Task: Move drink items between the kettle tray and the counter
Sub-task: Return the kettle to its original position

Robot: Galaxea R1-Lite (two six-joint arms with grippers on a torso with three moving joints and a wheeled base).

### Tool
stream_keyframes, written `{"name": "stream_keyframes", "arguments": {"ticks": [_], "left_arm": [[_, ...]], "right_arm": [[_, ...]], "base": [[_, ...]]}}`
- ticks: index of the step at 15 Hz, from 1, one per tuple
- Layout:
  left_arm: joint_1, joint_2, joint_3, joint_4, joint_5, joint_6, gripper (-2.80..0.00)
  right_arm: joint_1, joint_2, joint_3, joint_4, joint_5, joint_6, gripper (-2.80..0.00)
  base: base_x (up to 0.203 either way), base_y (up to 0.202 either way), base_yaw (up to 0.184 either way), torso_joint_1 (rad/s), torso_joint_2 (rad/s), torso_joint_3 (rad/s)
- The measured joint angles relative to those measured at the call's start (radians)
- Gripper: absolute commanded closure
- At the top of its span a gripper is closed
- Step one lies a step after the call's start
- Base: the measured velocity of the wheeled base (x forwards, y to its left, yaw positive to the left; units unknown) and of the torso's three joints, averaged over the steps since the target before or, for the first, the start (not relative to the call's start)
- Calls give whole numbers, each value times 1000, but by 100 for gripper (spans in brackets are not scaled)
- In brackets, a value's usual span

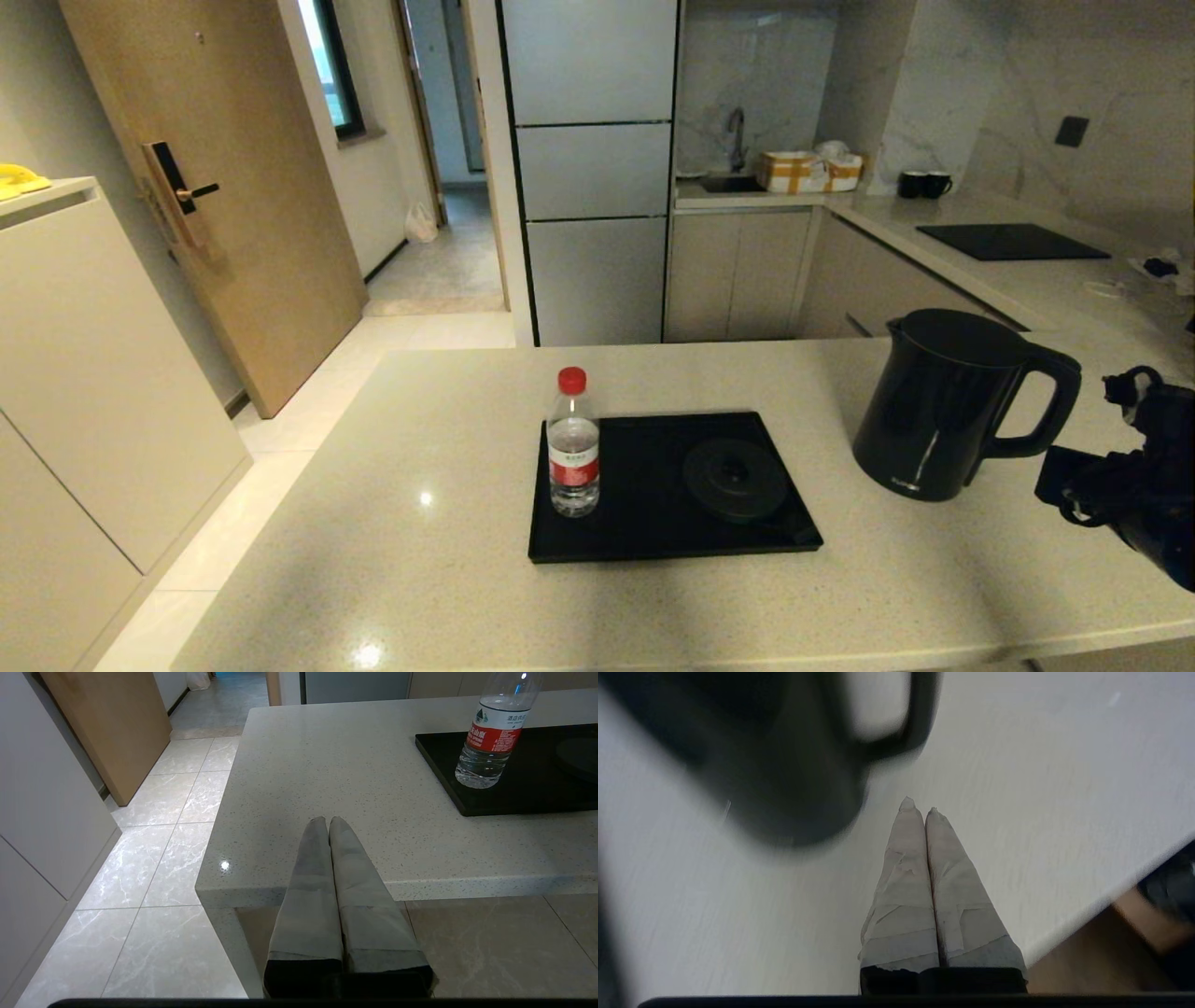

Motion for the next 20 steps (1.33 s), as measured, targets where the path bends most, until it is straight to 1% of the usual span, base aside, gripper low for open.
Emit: {"name": "stream_keyframes", "arguments": {"ticks": [1, 2, 3, 4, 6, 7, 9, 13, 14, 16, 18, 19, 20], "left_arm": [[0, 0, 0, 0, 0, 0, 0], [0, 0, 0, 0, 0, 0, 0], [0, 0, 0, 0, 0, 0, 0], [0, 0, 0, 0, 0, 0, 0], [0, 0, 0, 0, 0, 0, 0], [0, 0, 0, 0, 0, 0, 0], [0, 0, 0, 0, 0, 0, 0], [0, 0, 0, 0, 0, 0, 0], [0, 0, 0, 0, 0, 0, 0], [0, 0, 0, 0, 0, 0, 0], [0, 0, 0, 0, 0, 0, 0], [0, 0, 0, 0, 0, 0, 0], [0, 0, 0, 0, 0, 0, 0]], "right_arm": [[-31, 43, 12, -106, 5, -19, 0], [-54, 71, 22, -175, 17, -28, 0], [-78, 90, 31, -203, 49, -30, 0], [-99, 103, 36, -210, 80, -31, 0], [-134, 119, 33, -203, 107, -31, 0], [-145, 124, 33, -204, 116, -30, 0], [-150, 128, 42, -202, 162, -30, 0], [-151, 120, 55, -128, 192, -29, 0], [-151, 110, 52, -98, 214, -27, 0], [-152, 74, 41, 1, 272, -17, 0], [-155, 42, 6, 111, 303, 19, 0], [-158, 33, -5, 144, 313, 30, -280], [-159, 26, -11, 147, 317, 35, -280]], "base": [[0, 0, 0, 0, 0, 0], [0, 0, 0, 0, 0, 0], [0, 0, 0, 0, 0, 0], [0, 0, 0, 0, 0, 0], [0, 0, 0, 0, 0, 0], [0, 0, 0, 0, 0, 0], [0, 0, 0, 0, 0, 0], [0, 0, 0, 0, 0, 0], [0, 0, 0, 0, 0, 0], [0, 0, 0, 0, 0, 0], [0, 0, 0, 0, 0, 0], [0, 0, 0, 0, 0, 0], [0, 0, 0, 0, 0, 0]]}}
